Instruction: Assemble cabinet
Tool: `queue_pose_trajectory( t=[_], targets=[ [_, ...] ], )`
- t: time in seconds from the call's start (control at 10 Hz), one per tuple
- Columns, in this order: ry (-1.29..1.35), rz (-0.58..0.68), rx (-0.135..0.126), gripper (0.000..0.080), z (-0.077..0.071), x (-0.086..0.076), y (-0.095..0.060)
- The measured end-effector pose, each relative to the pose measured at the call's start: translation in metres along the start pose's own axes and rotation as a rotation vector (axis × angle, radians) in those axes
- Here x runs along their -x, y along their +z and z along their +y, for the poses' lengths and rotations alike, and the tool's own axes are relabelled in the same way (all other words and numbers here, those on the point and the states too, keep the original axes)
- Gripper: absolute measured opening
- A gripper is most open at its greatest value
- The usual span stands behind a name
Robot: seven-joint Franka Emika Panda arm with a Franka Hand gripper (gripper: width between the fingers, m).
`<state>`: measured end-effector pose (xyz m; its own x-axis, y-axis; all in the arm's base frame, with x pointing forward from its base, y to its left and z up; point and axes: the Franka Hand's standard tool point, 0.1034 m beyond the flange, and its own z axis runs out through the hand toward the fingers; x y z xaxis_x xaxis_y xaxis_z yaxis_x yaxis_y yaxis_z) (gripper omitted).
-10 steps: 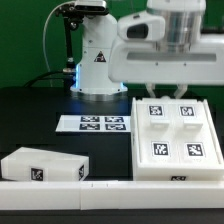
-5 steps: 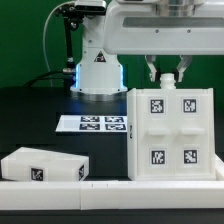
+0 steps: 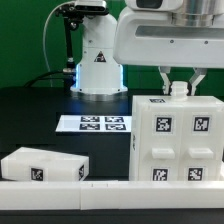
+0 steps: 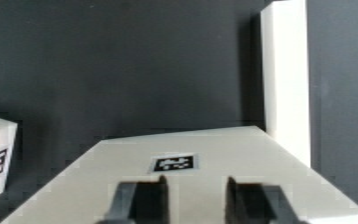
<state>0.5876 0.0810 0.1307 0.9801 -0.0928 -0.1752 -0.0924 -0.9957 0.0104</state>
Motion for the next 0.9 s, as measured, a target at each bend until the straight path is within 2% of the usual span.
queue_pose_trajectory(
  t=[0.1, 0.3, 0.4, 0.5, 0.6, 0.8, 0.9],
  targets=[
    [0.003, -0.009, 0.002, 0.0136, 0.002, 0.004, 0.004],
    [0.000, -0.006, 0.000, 0.0143, 0.004, 0.004, 0.003],
    [-0.012, -0.011, -0.005, 0.0322, 0.011, 0.010, 0.000],
    [-0.038, -0.011, -0.011, 0.0505, 0.025, 0.016, -0.002],
    [-0.056, -0.007, -0.014, 0.0505, 0.043, 0.019, -0.001],
    [-0.113, 0.062, -0.012, 0.0764, 0.060, 0.005, -0.005],
    [-0.105, 0.065, -0.012, 0.0788, 0.060, 0.004, -0.005]
  ],
)
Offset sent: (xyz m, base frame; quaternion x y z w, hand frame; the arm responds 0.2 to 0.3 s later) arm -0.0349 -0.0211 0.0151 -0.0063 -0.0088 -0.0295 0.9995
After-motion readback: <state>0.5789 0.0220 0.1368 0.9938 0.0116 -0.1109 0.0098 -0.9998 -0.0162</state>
